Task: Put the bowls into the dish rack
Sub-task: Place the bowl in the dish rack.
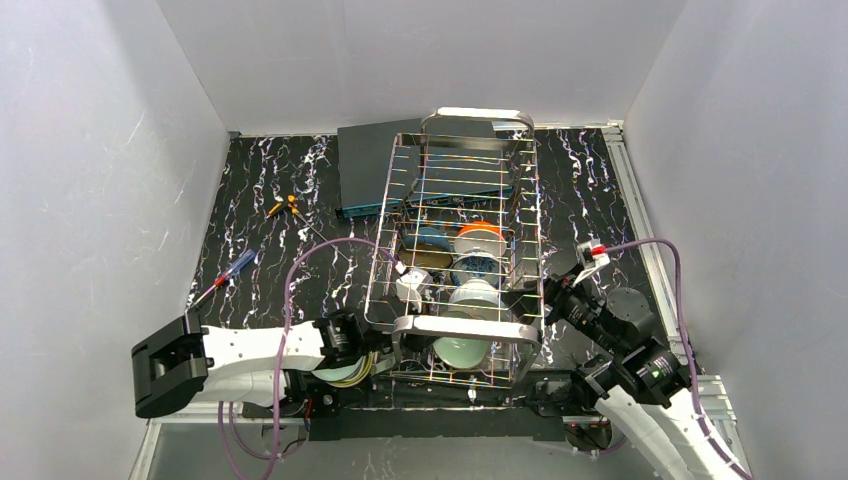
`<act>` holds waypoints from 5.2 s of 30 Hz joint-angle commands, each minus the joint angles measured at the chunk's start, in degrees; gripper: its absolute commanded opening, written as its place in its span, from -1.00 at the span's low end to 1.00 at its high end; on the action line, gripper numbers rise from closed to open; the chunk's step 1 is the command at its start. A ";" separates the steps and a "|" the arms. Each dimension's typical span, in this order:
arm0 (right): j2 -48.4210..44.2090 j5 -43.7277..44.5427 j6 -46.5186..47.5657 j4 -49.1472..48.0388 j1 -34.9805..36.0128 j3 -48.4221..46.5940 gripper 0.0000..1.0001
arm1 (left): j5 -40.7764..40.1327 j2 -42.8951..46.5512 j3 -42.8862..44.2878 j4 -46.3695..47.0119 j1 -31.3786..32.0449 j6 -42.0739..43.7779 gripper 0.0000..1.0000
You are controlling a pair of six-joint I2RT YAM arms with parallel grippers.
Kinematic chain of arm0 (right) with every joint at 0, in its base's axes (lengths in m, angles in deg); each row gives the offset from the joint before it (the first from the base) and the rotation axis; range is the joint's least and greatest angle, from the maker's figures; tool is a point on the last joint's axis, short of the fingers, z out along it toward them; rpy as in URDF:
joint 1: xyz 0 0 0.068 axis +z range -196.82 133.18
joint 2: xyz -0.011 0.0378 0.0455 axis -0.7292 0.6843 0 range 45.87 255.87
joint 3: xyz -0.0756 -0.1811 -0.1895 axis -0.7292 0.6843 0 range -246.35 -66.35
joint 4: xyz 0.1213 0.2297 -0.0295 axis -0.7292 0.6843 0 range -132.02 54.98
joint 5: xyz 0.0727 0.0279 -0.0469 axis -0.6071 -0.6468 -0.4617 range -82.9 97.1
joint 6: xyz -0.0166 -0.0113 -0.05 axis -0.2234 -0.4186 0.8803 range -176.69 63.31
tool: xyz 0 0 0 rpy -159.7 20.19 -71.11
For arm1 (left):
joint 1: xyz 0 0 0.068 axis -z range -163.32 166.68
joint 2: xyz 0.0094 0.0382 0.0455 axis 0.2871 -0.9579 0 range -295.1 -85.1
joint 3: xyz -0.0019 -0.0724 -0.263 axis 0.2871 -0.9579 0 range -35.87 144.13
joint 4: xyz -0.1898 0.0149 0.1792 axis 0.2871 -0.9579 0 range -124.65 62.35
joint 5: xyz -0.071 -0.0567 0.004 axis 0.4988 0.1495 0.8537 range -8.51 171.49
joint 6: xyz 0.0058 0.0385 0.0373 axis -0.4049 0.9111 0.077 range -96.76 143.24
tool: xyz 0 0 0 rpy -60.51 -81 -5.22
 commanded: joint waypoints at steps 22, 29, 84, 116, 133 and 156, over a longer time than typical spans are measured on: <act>17.12 -33.31 -2.93 -11.71 0.01 -1.05 0.97 | 4.58 6.23 -6.55 41.32 -0.02 19.85 -1.00; 18.62 -35.59 -2.61 -12.02 0.03 -1.84 0.43 | 1.73 4.19 -6.00 41.36 -0.02 19.16 -1.00; 28.46 -47.82 56.49 6.52 0.16 -11.57 -0.97 | -7.26 17.23 -13.97 32.92 -0.03 21.59 0.53; 29.75 -53.00 71.60 6.15 1.72 -14.37 -0.97 | -9.79 12.18 -10.02 27.45 -0.02 19.40 0.49; 27.96 -54.61 79.11 13.23 1.69 -16.31 -0.97 | -16.10 11.96 -8.14 18.34 -0.04 18.71 0.42; 29.99 -49.43 67.28 -6.17 1.80 -2.46 -0.97 | -16.18 14.10 -6.85 13.61 -0.04 19.67 0.39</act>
